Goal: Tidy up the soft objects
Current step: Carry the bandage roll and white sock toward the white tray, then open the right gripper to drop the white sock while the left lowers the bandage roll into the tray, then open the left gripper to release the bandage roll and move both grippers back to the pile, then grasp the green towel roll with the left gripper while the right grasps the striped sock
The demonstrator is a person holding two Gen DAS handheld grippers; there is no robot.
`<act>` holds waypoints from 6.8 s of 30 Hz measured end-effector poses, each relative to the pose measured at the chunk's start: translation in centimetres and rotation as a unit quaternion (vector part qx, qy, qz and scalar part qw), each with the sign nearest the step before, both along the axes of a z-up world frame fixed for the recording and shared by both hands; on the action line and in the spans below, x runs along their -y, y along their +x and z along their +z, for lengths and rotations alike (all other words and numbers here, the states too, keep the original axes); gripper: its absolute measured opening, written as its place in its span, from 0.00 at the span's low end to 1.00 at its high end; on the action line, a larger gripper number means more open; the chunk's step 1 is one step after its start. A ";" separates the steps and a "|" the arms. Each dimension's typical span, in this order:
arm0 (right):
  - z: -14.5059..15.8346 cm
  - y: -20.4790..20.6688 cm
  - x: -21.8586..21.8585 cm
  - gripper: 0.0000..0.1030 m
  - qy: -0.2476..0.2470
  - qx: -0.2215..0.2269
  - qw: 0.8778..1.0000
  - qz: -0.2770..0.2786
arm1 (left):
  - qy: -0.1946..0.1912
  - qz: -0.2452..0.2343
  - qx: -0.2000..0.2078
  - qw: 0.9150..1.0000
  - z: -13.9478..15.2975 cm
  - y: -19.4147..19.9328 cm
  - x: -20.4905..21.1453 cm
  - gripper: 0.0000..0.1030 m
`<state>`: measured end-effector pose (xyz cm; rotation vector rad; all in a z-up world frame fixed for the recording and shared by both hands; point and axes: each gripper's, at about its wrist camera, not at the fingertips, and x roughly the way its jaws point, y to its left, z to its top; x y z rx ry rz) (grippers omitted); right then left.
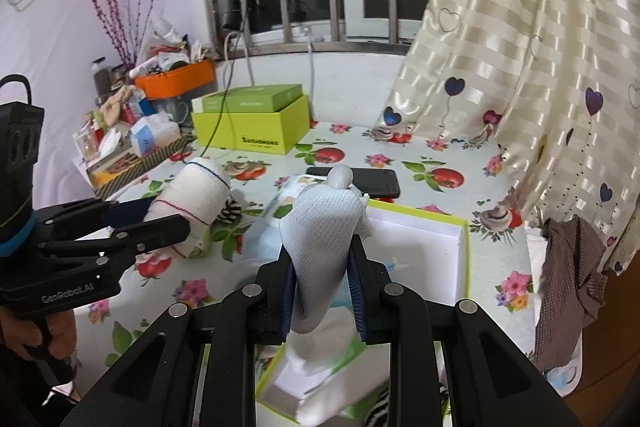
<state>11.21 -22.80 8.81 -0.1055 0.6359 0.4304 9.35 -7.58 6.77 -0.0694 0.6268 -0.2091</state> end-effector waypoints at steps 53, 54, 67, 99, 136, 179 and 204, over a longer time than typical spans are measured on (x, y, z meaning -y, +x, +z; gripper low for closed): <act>-6.4 5.9 11.9 0.47 0.073 -0.067 0.986 -0.132 | 0.044 -0.125 -0.115 0.984 -4.8 8.7 13.2 0.43; -6.4 5.9 12.0 0.47 0.074 -0.067 0.986 -0.133 | 0.042 -0.129 -0.118 0.984 -5.0 8.9 13.3 0.43; -6.6 5.9 12.3 0.47 0.079 -0.069 0.985 -0.134 | 0.008 -0.135 -0.120 0.984 -4.9 8.8 13.0 0.49; -3.0 -1.4 4.3 0.55 0.034 -0.044 0.996 -0.065 | -0.010 -0.063 -0.056 0.996 -1.4 1.0 3.4 0.49; -2.4 -3.4 -3.5 0.60 0.003 -0.041 0.999 0.025 | -0.005 -0.011 -0.044 0.999 -1.9 -1.9 -2.3 0.49; -2.9 -0.3 -9.8 0.60 -0.043 -0.052 0.994 0.085 | -0.086 0.134 -0.123 0.980 -8.7 4.8 -13.1 0.49; -3.5 6.9 -17.3 0.59 -0.101 -0.087 0.980 0.148 | -0.106 0.139 -0.122 0.977 -11.4 5.9 -14.8 0.28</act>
